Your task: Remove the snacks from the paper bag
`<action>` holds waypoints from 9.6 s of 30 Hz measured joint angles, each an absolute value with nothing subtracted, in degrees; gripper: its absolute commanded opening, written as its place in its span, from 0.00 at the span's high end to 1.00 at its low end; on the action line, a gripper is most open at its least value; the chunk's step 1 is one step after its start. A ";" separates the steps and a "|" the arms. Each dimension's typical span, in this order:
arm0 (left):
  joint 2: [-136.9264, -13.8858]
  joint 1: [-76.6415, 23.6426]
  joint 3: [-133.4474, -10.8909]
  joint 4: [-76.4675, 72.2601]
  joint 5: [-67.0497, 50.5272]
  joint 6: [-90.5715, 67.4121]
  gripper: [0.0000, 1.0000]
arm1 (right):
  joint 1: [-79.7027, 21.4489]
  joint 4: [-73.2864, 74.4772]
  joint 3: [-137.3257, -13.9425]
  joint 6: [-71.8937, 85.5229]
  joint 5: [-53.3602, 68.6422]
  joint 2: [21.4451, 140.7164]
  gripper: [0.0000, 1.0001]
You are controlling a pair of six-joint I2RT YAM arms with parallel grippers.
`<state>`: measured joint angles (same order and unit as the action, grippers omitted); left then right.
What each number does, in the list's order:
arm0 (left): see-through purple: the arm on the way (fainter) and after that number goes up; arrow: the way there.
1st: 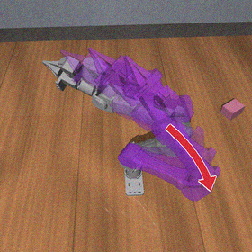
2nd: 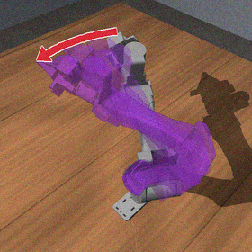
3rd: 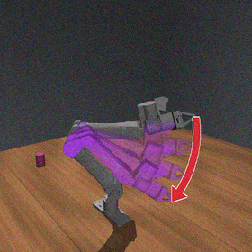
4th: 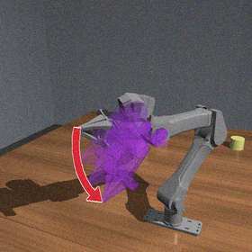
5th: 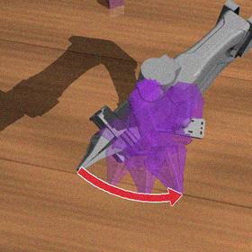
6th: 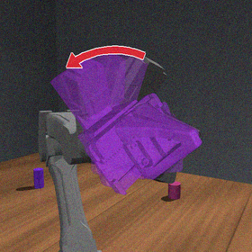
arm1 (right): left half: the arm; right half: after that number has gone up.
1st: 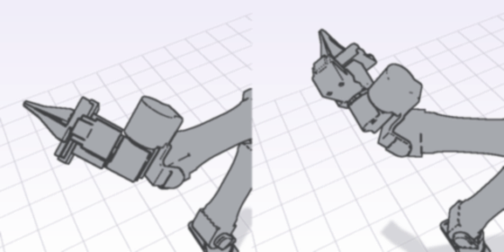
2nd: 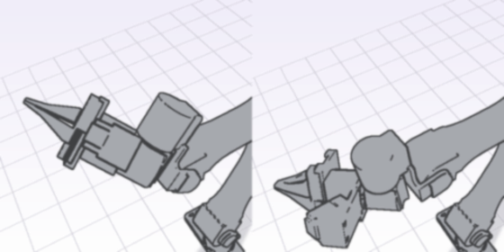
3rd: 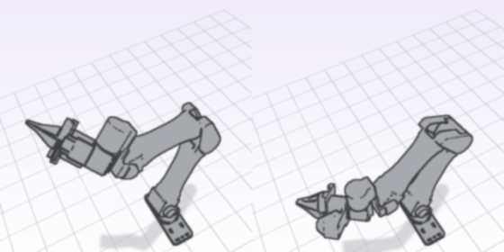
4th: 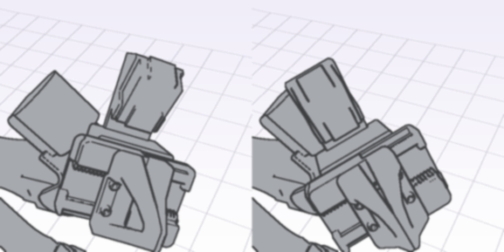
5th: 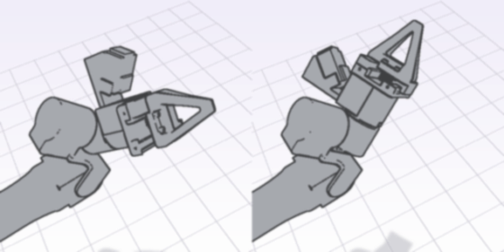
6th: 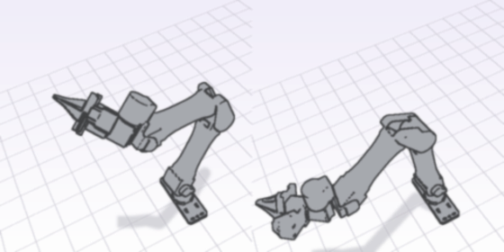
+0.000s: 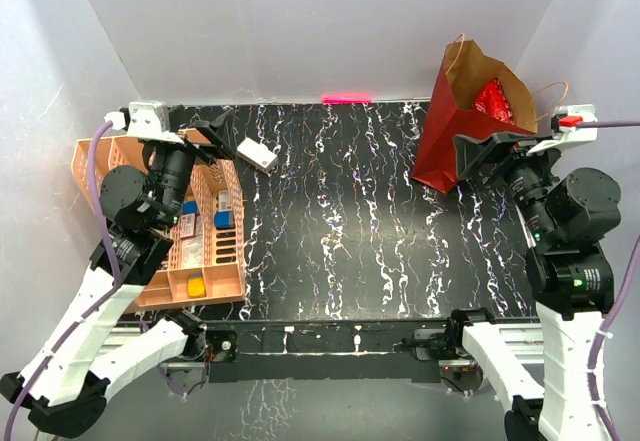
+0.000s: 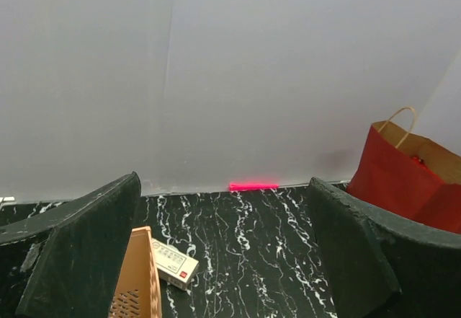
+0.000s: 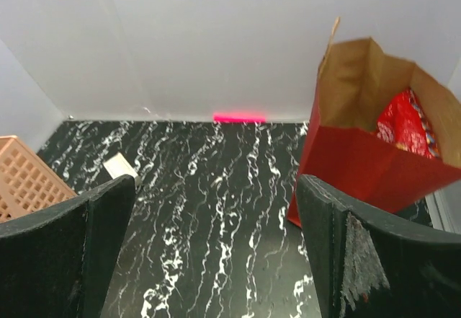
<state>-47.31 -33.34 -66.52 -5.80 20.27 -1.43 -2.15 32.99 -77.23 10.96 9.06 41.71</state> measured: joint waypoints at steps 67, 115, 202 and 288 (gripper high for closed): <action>-69.28 -21.43 -88.51 22.70 2.04 -18.94 0.02 | 3.62 32.25 -99.94 14.66 -10.63 88.92 0.07; -57.54 -35.38 -51.86 -9.45 10.11 -10.26 0.02 | 4.80 18.61 -95.44 20.25 10.52 94.98 0.92; -54.85 -39.24 -48.73 -12.82 10.52 -14.57 0.02 | 8.73 28.42 -95.96 4.32 -6.28 98.56 0.89; -111.35 -38.09 -120.88 20.99 -41.41 -18.24 1.00 | -16.82 33.85 -86.35 15.16 16.23 76.55 0.77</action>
